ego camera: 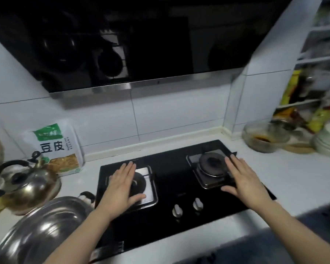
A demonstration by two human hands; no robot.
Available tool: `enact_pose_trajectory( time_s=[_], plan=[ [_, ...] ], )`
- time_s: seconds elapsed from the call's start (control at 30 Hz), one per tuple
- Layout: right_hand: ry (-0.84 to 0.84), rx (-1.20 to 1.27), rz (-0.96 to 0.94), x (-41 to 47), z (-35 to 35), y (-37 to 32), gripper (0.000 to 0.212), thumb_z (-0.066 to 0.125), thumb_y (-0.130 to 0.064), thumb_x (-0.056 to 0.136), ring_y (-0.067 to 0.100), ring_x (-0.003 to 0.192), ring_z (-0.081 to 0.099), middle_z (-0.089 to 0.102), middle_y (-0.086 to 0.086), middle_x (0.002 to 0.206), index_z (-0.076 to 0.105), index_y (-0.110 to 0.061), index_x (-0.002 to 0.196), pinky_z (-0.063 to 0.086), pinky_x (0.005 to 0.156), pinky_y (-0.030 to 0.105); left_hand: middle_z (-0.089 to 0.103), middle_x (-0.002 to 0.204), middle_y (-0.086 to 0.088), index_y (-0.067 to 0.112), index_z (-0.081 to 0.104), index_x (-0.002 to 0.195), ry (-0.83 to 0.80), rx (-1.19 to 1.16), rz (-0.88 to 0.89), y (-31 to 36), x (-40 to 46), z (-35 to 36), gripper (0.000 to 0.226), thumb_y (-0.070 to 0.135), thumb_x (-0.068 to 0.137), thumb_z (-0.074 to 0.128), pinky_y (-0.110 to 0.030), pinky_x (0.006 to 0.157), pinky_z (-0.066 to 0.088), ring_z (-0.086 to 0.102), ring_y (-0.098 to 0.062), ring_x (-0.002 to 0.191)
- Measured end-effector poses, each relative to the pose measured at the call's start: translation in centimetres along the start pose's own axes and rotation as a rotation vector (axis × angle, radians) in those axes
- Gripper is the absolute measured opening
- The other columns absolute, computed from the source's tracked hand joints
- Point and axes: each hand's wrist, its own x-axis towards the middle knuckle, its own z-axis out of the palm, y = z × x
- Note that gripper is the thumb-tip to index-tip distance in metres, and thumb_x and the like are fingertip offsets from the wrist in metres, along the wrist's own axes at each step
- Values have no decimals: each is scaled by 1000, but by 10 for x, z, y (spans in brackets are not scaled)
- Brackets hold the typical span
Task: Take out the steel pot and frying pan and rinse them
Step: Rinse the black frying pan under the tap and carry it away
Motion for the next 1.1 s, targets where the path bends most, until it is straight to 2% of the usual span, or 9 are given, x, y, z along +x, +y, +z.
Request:
enact_pose_trajectory(
  time_s=[0.1,0.17,0.3,0.4,0.53,0.63,0.9,1.03,1.1],
  plan=[
    [-8,11,147,-42,-25,65,105,69,-59,77,35,147,16,12,6,162,13,-19,155,23,119,46,-4,160,3,19,3,155,21,-53,106,70,29,7,107,85,75,30,-38,121,2,-9,-16,148],
    [18,8,224,-75,-38,109,105,65,-63,75,36,146,20,14,9,161,14,-18,155,25,118,48,-4,161,3,19,1,155,18,-77,172,118,45,13,108,85,74,29,-39,121,2,-10,-16,148],
    [39,17,364,-152,-72,186,103,65,-60,76,36,146,21,15,9,161,13,-19,155,26,117,50,-7,160,3,19,1,155,17,-95,315,219,71,28,111,89,72,21,-34,120,-2,-11,-16,147],
    [81,-4,435,-214,-101,236,104,53,-68,72,38,143,26,21,13,159,14,-17,153,29,116,50,-5,160,3,18,2,155,9,-144,406,297,89,42,111,89,72,22,-35,121,0,-11,-15,147],
    [101,-25,596,-296,-136,290,103,54,-63,77,31,149,8,0,2,162,-11,-26,147,18,119,43,-1,161,0,15,5,155,2,-179,537,401,113,57,110,87,73,23,-32,119,-3,-10,-14,146],
    [108,-43,729,-355,-157,327,103,46,-69,77,27,150,1,-11,-3,161,-20,-28,145,14,121,39,-6,160,1,16,1,154,-27,-172,662,475,124,68,111,89,72,17,-32,119,-5,-13,-16,146],
    [163,-67,1051,-467,-190,395,104,59,-61,83,22,150,-4,-14,-7,161,-11,-29,153,14,122,40,1,161,1,18,5,155,-87,-202,941,649,170,97,108,87,74,28,-29,117,-4,-9,-13,145],
    [206,-67,1181,-497,-200,430,105,61,-61,82,21,150,-6,-17,-10,159,-10,-31,153,13,122,41,1,160,2,19,6,154,-120,-215,1086,738,199,113,111,91,71,25,-30,118,0,-6,-17,147],
    [227,-75,1252,-509,-204,447,106,62,-62,82,20,150,-6,-16,-10,161,-10,-32,153,13,122,41,-6,158,5,21,2,154,-130,-226,1151,783,210,116,113,93,69,19,-31,118,-1,-8,-17,147]
  ],
)
